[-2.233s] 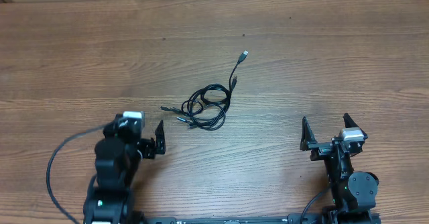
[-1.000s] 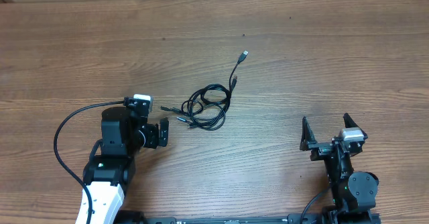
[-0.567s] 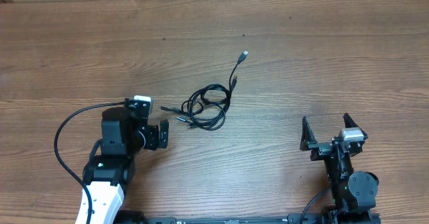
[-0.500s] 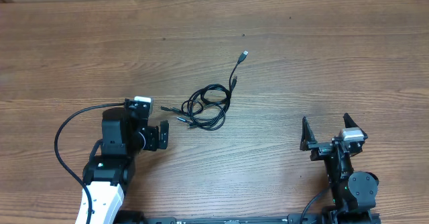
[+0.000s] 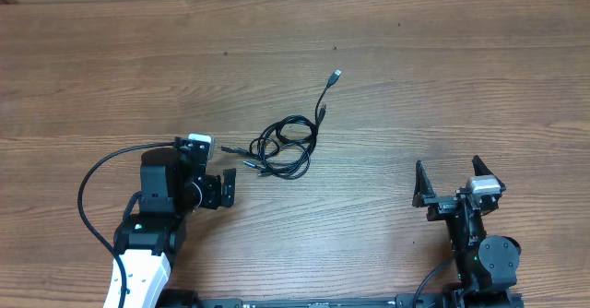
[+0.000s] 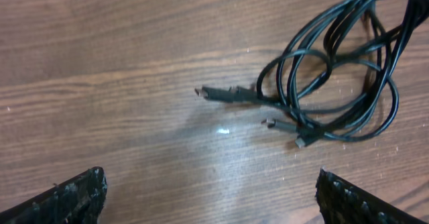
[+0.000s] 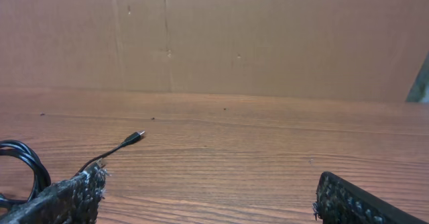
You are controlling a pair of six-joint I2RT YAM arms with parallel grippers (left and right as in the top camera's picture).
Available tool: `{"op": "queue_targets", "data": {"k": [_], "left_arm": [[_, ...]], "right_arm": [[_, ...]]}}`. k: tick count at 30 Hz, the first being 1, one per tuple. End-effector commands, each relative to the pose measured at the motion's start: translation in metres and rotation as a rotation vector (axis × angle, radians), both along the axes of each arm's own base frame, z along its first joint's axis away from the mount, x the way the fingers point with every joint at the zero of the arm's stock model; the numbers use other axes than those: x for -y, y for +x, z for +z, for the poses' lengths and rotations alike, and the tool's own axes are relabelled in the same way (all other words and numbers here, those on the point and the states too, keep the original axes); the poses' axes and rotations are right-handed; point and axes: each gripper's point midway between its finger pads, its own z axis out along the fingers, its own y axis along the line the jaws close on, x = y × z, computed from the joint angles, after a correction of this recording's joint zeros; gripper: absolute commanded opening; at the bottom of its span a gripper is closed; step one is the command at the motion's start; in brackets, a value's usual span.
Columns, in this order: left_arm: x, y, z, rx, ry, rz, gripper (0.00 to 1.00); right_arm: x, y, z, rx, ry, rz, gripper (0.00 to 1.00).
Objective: Untangle cables
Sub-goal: 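Move the left gripper forward toward the tangled black cable bundle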
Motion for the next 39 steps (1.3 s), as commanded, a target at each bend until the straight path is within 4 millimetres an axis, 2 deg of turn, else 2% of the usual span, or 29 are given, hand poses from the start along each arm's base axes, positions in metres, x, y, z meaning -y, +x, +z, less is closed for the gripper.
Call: {"op": "queue_targets", "data": {"k": [1, 25, 29, 35, 39], "left_arm": [[0.002, 0.011, 0.017, 0.052, -0.021, 0.001, 1.0], [0.002, 0.007, 0.014, 0.032, -0.022, -0.001, 0.99], [0.002, 0.0, 0.007, -0.009, -0.02, -0.001, 0.99], [-0.003, -0.022, -0.012, -0.126, 0.018, -0.002, 1.0], [-0.003, -0.023, -0.01, -0.133, 0.018, -0.001, 0.99]], "right_arm": [[0.001, 0.0, -0.001, 0.005, -0.002, -0.007, 1.0], [0.001, 0.0, -0.001, 0.005, -0.002, -0.007, 1.0], [0.001, 0.0, -0.001, 0.005, -0.002, -0.007, 1.0], [0.001, 0.0, -0.001, 0.005, -0.002, -0.007, 1.0], [0.001, 0.0, -0.001, 0.005, -0.002, -0.007, 1.0]]}}
